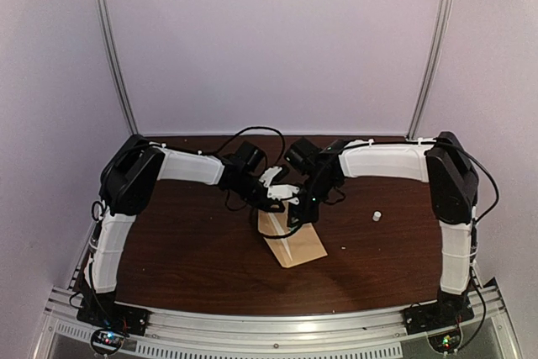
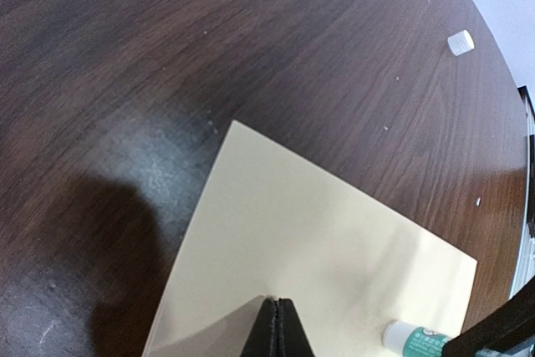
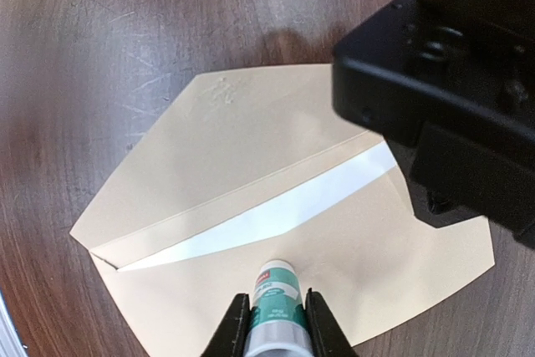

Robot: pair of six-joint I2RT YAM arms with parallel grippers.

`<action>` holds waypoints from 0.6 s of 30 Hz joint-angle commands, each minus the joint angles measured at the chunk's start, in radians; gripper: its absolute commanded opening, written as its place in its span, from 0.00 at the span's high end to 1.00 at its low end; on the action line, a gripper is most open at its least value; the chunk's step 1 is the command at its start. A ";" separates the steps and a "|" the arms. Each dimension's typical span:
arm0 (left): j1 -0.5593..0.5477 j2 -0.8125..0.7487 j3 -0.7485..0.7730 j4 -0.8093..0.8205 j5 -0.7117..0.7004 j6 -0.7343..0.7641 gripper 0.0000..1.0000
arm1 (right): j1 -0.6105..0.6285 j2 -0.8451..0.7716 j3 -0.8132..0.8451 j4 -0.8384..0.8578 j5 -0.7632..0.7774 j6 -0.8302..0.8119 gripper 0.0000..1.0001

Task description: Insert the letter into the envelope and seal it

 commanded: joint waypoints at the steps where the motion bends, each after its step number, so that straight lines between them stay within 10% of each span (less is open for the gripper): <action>1: 0.001 0.038 0.006 -0.043 -0.028 0.021 1.00 | 0.011 -0.074 -0.053 -0.022 -0.004 0.031 1.00; 18: 0.001 -0.037 -0.006 0.005 -0.006 0.057 0.97 | -0.051 -0.372 -0.104 0.048 -0.071 0.108 1.00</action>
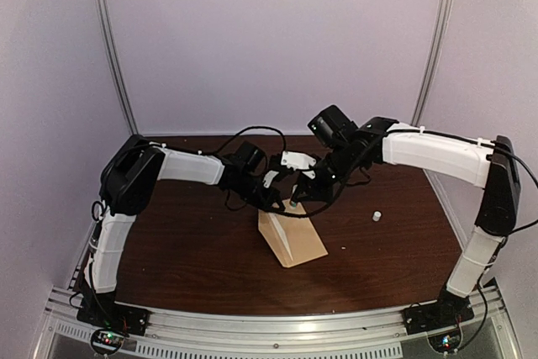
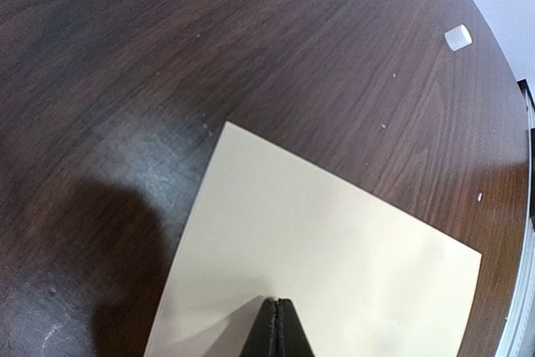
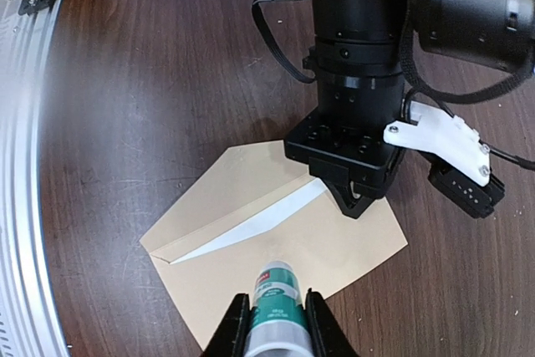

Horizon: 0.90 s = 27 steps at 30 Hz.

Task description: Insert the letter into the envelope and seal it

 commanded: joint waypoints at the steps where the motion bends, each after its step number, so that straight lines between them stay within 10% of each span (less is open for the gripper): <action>1: 0.001 -0.082 -0.030 0.030 -0.018 0.049 0.94 | -0.063 -0.138 -0.069 0.035 -0.064 0.053 1.00; 15: -0.116 -0.630 -0.393 0.587 -0.264 0.133 0.64 | -0.396 -0.415 -0.123 0.233 -0.450 0.350 1.00; 27: -0.337 -0.611 -0.467 1.016 -0.532 0.101 0.39 | -0.465 -0.378 -0.274 0.852 -0.888 0.980 1.00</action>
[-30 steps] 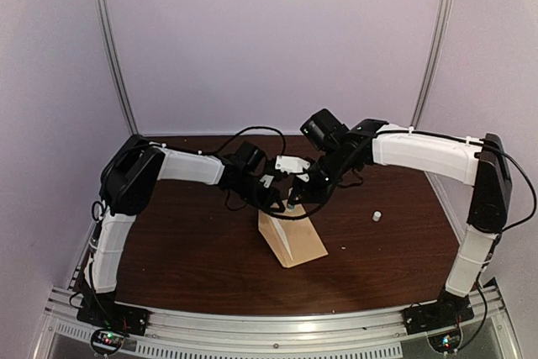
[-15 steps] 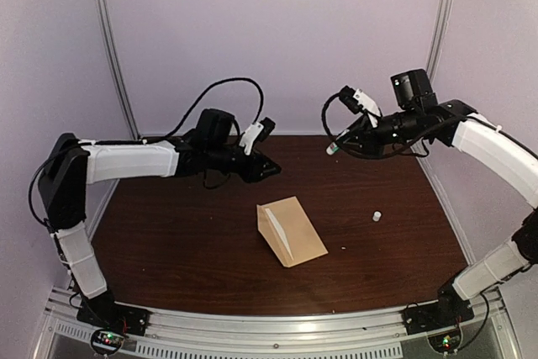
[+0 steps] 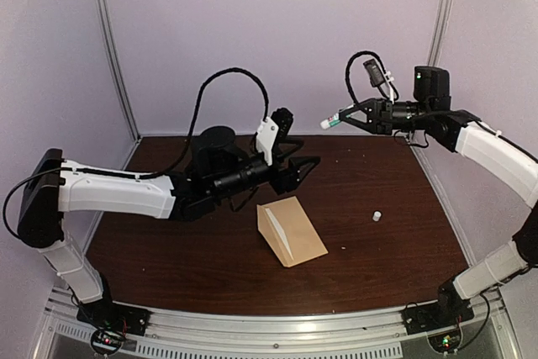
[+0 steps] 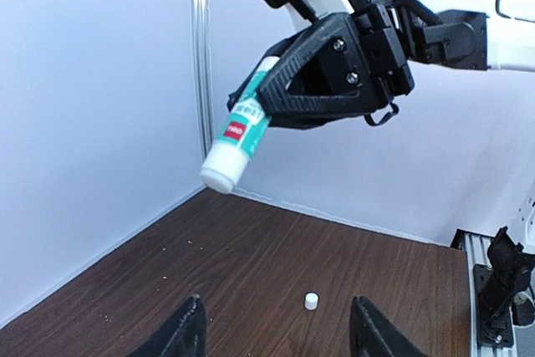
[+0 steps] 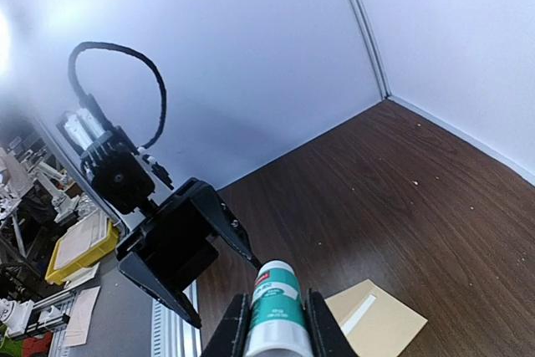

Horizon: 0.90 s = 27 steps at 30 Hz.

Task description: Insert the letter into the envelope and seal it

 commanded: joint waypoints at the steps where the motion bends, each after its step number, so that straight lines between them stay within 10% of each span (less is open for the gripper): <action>1: -0.017 0.044 0.033 0.192 -0.068 -0.013 0.39 | -0.005 0.021 -0.086 0.382 -0.180 0.342 1.00; 7: -0.023 0.096 0.079 0.210 -0.096 -0.091 0.38 | -0.002 0.048 -0.181 0.740 -0.245 0.647 0.99; 27: -0.022 0.177 0.164 0.309 0.049 -0.115 0.67 | 0.018 0.065 -0.194 0.641 -0.249 0.560 0.95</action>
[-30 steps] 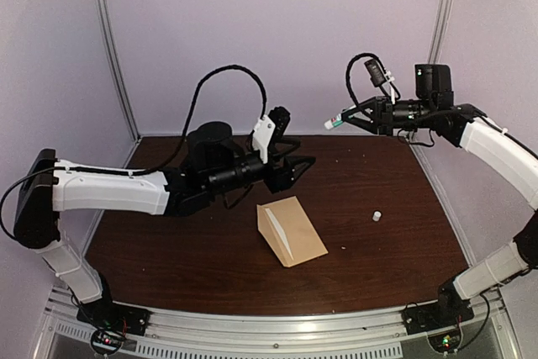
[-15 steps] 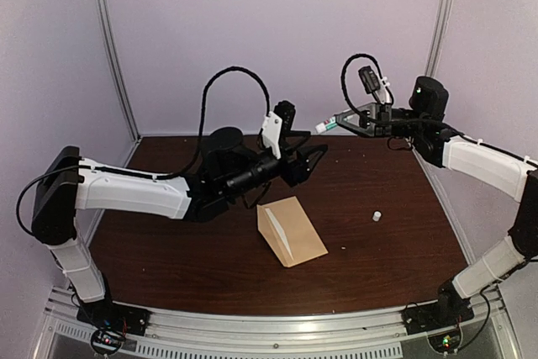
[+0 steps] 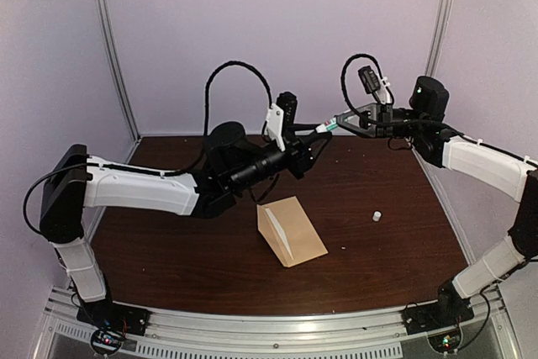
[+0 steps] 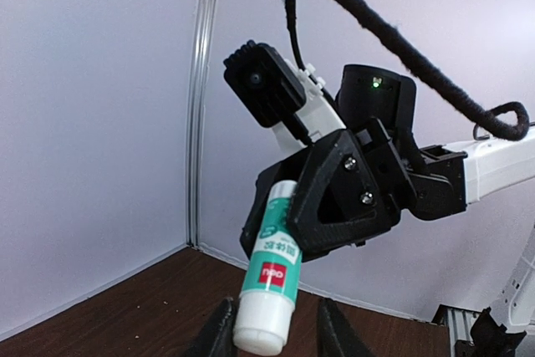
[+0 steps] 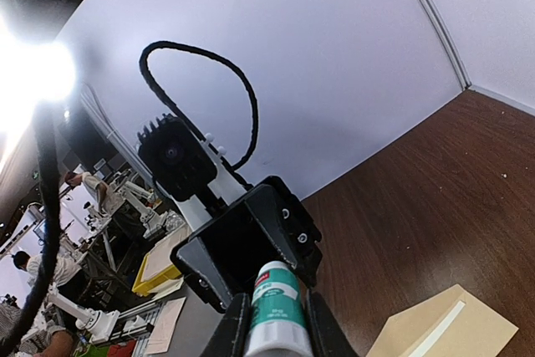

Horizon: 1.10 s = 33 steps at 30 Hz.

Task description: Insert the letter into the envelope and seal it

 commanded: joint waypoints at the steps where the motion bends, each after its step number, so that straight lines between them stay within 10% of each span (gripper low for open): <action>1: -0.006 0.024 0.045 0.060 0.043 -0.001 0.69 | 0.009 0.008 -0.005 0.011 -0.011 -0.011 0.94; 9: -0.001 0.028 0.042 0.060 0.050 -0.003 0.82 | 0.014 0.007 -0.003 -0.052 -0.002 -0.063 0.93; 13: 0.011 0.009 0.015 0.066 0.064 -0.028 0.88 | 0.009 0.010 0.021 -0.146 -0.005 -0.144 0.77; 17: 0.032 -0.055 -0.022 -0.033 0.081 -0.049 0.90 | -0.047 0.020 0.241 -0.712 0.030 -0.640 0.50; 22: 0.058 -0.134 0.021 -0.402 0.128 -0.063 0.91 | -0.070 0.070 0.568 -1.411 0.406 -1.290 0.46; 33: 0.069 -0.188 0.121 -0.937 0.236 -0.105 0.93 | 0.172 -0.060 0.373 -1.358 0.881 -1.467 0.48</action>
